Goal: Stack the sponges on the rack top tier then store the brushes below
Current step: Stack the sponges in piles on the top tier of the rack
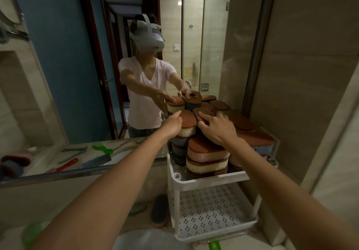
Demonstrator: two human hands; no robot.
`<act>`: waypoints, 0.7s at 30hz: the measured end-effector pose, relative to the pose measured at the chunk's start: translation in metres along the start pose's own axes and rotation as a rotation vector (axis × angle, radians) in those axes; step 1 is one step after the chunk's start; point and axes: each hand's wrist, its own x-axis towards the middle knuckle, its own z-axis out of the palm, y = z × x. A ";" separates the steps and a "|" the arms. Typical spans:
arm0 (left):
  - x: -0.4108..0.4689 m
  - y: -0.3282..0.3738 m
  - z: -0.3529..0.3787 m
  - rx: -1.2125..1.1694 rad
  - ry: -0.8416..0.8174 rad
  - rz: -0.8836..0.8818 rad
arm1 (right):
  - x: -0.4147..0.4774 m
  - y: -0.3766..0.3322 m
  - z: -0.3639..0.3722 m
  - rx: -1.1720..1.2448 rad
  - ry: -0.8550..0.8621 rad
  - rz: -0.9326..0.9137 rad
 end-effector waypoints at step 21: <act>-0.005 0.016 -0.011 0.084 -0.038 -0.011 | -0.012 -0.028 -0.023 -0.112 -0.038 -0.100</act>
